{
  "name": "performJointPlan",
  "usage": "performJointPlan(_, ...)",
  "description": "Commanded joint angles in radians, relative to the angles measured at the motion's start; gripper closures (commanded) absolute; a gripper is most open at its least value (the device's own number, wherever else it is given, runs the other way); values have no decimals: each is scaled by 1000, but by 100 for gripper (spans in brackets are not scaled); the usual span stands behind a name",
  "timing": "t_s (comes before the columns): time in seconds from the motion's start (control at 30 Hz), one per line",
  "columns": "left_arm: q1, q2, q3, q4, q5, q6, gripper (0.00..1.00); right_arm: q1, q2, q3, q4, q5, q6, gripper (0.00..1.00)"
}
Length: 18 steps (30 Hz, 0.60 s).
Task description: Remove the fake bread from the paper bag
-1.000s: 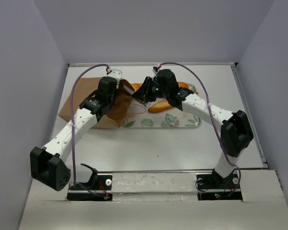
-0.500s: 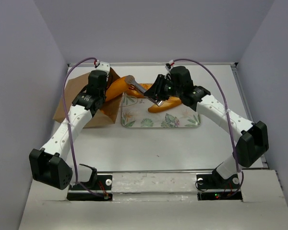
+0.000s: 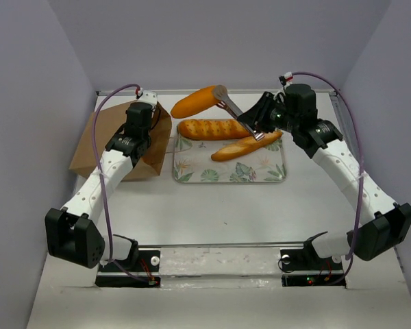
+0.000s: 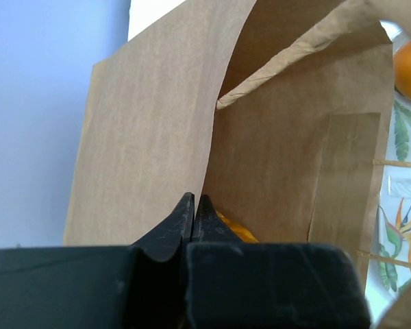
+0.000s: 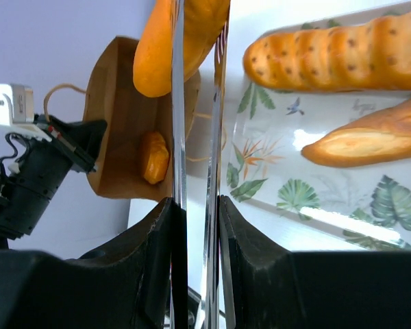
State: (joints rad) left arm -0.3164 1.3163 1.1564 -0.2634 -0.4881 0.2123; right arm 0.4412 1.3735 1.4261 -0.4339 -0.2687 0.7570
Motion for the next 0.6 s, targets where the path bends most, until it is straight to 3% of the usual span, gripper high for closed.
performJointPlan(0.0, 19, -3, -7, 69, -37, 15, 100, -61, -53, 51, -32, -6, -24, 99)
performJointPlan(0.3, 59, -34, 37, 33, -14, -5, 100, -93, -31, -79, -126, 23, -90, 99)
performJointPlan(0.57, 57, -46, 62, 9, 11, -24, 100, -84, 47, -207, 26, -130, -33, 99)
